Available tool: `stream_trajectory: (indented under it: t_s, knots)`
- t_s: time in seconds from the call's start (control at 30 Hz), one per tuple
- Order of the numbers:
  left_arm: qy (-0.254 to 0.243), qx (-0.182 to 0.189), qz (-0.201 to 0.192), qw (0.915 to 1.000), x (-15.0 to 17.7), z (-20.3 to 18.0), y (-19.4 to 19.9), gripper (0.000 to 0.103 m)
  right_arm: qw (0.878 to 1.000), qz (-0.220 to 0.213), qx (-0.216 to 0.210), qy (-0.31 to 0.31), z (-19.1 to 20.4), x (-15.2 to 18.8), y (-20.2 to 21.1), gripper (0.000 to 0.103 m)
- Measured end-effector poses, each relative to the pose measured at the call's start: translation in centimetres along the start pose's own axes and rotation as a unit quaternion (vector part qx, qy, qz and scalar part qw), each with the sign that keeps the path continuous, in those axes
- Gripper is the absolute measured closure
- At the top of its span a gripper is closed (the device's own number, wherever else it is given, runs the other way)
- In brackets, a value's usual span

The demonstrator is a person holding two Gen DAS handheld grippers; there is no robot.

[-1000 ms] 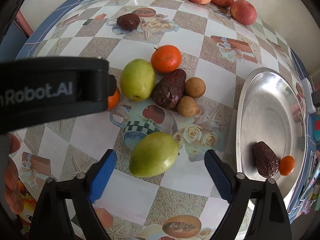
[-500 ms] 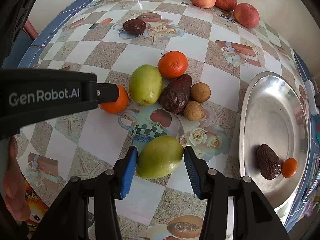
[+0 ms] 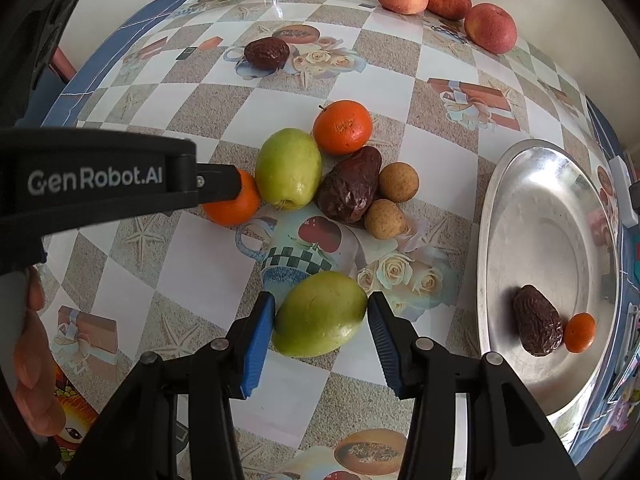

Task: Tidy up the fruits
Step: 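Grasp an orange tangerine with the left tool while the right tool grasps a green pear, then carry both fruits over the steel plate and release them inside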

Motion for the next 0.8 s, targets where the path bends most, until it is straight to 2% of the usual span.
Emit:
stream_trajectory:
  t_s: [0.47,0.6,0.8]
  knots:
    - [0.016,0.024,0.009,0.9995,-0.1,-0.1,-0.3,0.071,1.000,-0.001,-0.002,-0.002,-0.3,0.1,-0.4,0.053]
    - [0.024,0.019,-0.007,0.9995,-0.3,0.3,0.5,0.072,1.000,-0.007,-0.002,-0.003,-0.4,0.0,-0.2,0.054]
    - [0.025,0.046,-0.043,0.9977,-0.7,0.0,2.8,0.072,0.999,-0.044,-0.019,-0.021,-1.0,-0.4,1.6,0.056]
Point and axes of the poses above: each gripper's, at about its wrist camera, not at the fingertips, and y roughly against the way its jaws point, z to its left, x to its underside, the point moved 4 cm from there along -y, roughly the way its jaws point, and after that the axes turned 5 degrees about z, right-handed, at the moved point
